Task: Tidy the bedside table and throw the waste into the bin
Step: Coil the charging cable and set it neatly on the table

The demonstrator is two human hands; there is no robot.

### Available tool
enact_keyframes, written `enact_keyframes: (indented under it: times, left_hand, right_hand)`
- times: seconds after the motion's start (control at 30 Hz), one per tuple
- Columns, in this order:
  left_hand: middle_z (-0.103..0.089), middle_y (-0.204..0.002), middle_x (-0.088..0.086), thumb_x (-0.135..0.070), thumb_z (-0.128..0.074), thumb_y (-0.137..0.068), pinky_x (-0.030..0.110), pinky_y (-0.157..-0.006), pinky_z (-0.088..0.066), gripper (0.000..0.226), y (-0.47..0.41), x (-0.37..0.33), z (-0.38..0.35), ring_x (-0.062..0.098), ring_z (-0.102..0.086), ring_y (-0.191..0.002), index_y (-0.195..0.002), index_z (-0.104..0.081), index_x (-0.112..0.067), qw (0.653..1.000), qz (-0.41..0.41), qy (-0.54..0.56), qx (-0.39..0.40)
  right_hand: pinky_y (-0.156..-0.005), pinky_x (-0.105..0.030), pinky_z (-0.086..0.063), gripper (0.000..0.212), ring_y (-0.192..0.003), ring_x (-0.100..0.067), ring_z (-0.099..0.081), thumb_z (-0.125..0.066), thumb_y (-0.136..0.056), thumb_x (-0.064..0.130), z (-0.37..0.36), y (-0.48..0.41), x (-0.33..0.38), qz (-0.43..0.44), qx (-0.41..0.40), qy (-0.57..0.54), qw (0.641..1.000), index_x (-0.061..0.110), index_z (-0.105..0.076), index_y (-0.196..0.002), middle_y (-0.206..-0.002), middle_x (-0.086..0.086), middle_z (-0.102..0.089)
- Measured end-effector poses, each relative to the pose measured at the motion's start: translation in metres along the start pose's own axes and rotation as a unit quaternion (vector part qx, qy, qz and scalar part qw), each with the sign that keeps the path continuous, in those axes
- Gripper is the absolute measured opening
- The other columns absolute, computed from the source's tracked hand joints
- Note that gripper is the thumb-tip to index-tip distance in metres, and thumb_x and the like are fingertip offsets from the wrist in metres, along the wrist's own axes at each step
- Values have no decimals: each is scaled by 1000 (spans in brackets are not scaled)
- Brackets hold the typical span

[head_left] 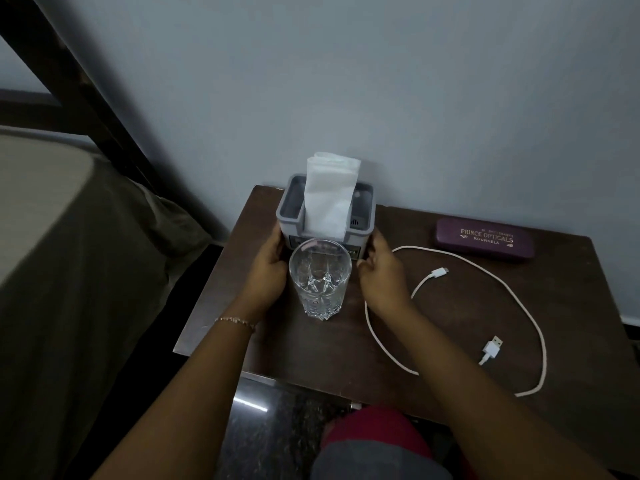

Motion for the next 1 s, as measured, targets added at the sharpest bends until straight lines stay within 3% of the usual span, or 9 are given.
enact_keyframes:
  times: [0.07,0.13,0.2,0.3,0.37,0.47,0.6,0.87,1.0]
  left_hand:
    - [-47,-140,-8,9,-52,-87,26,-106,-41,72,-5,15,9,1,-47,-126,-146,-28,-24,999,4,-40,2]
    - [-35,-151,0,6,-52,-85,45,-113,-33,77,1,34,19,15,-34,-139,-146,-25,-31,995,14,-98,-23]
    - [-32,-152,-1,13,-52,-79,44,-115,-29,82,24,39,24,15,-30,-140,-142,-25,-31,990,36,-136,-31]
    - [-35,-151,-6,12,-53,-73,26,-115,-27,82,61,25,11,6,-30,-139,-144,-29,-21,993,27,-46,103]
    - [-45,-144,-11,-1,-65,-79,18,-109,-33,73,76,16,0,2,-39,-134,-142,-34,-21,992,25,-10,124]
    - [-62,-124,-18,-20,-73,-76,14,-97,-43,57,83,12,-7,-1,-54,-118,-128,-50,-28,999,21,-28,40]
    - [-65,-119,-10,-20,-75,-73,21,-96,-47,56,85,19,-8,3,-58,-113,-125,-54,-20,997,18,-60,-49]
    - [-64,-114,-23,-7,-73,-74,8,-90,-44,54,88,15,-15,-7,-56,-110,-119,-52,-30,995,0,-64,-71]
    - [-60,-116,5,-38,-67,-78,35,-93,-48,43,112,14,-27,19,-58,-110,-112,-47,-20,975,77,-27,-204]
  right_hand:
    - [-113,-40,-32,74,-135,-24,-41,-45,-82,-11,3,3,4,-10,9,17,1000,15,-23,-148,-146,-11,-42]
    - [-115,-22,-19,72,-140,-25,-32,-47,-85,-10,11,23,4,-24,16,73,997,7,-18,-148,-152,-14,-30]
    - [-104,-4,-11,71,-140,-21,-28,-53,-85,-5,12,57,6,5,42,105,994,7,-20,-147,-152,-11,-27]
    - [-115,-25,-26,82,-137,-17,-34,-70,-76,5,-3,92,-1,41,90,71,992,15,-27,-145,-150,-7,-31]
    - [-112,-38,-35,81,-133,-18,-41,-73,-73,9,-13,95,-6,41,78,53,995,15,-33,-143,-144,-8,-40]
    - [-104,-42,-42,64,-123,-17,-51,-68,-77,18,-18,88,0,38,44,26,998,14,-43,-136,-132,-6,-52]
    - [-99,-40,-46,59,-114,-17,-57,-68,-76,12,-23,81,10,49,65,26,996,20,-46,-131,-123,-3,-58]
    - [-107,-28,-36,66,-124,-17,-47,-65,-81,8,-24,86,9,54,74,45,995,20,-36,-140,-134,-5,-49]
    - [-107,-42,-39,63,-126,-20,-47,-62,-84,19,12,95,6,62,27,21,997,24,-35,-141,-139,-5,-46]
Point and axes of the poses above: each hand's wrist, its own y-axis away from the middle knuckle, its own z-axis out of the back of the hand, x = y × z, the point moved 3 cm from there along -y, towards the middle knuckle
